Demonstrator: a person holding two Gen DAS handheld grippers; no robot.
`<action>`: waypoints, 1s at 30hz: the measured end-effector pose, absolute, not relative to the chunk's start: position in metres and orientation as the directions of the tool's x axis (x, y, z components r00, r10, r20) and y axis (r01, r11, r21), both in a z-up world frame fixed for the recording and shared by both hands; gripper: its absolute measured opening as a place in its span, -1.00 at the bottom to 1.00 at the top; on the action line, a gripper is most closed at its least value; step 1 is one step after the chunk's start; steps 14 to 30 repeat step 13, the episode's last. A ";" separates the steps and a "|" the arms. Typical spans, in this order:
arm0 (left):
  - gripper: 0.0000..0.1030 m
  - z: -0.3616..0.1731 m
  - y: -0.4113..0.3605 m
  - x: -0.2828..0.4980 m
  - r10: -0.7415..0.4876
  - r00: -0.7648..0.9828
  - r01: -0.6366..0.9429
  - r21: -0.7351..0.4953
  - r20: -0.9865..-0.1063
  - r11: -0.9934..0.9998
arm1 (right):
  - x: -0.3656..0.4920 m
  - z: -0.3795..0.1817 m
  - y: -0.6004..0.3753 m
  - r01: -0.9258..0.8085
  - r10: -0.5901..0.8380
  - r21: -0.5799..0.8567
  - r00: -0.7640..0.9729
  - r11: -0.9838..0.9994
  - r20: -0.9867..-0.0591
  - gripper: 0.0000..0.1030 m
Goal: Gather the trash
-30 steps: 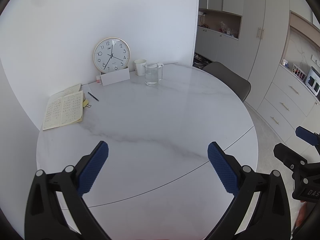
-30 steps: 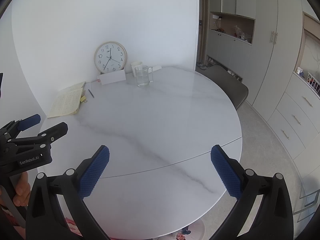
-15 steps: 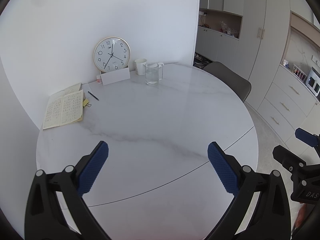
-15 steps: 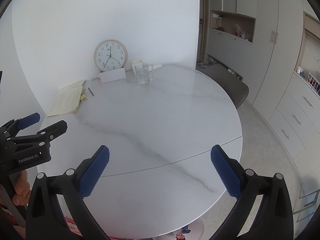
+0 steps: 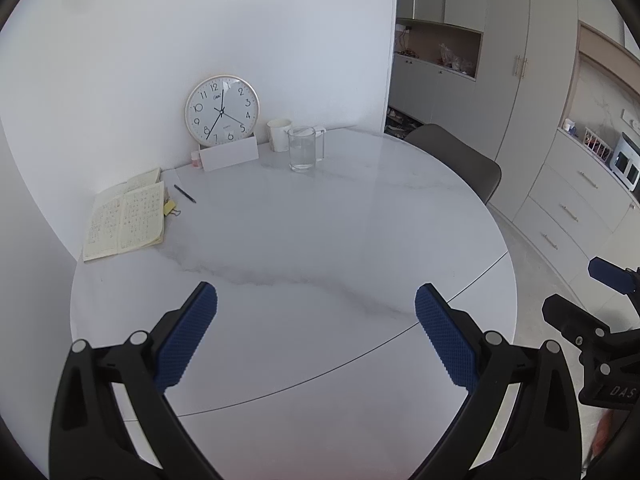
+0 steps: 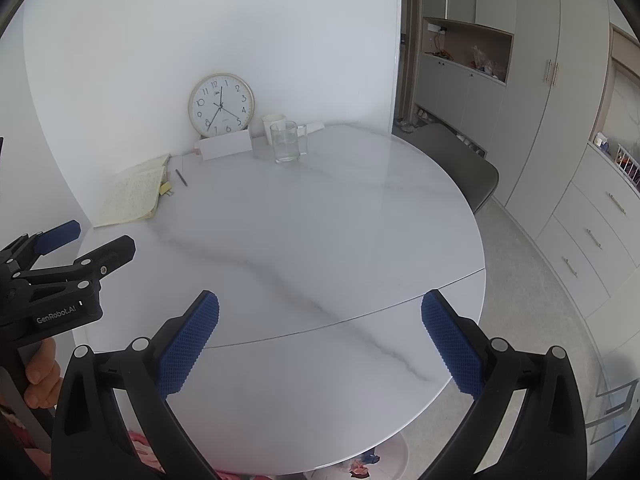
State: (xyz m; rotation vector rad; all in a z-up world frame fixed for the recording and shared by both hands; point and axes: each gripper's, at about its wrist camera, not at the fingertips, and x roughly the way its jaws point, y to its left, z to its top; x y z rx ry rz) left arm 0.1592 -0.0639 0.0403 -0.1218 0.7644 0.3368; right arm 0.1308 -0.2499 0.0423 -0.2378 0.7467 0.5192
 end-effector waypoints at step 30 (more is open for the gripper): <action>0.85 0.037 -0.064 0.164 0.243 0.649 -0.336 0.015 -0.721 0.942 | 0.132 0.043 -0.249 -0.533 0.363 -0.028 0.613 0.846 -0.702 0.95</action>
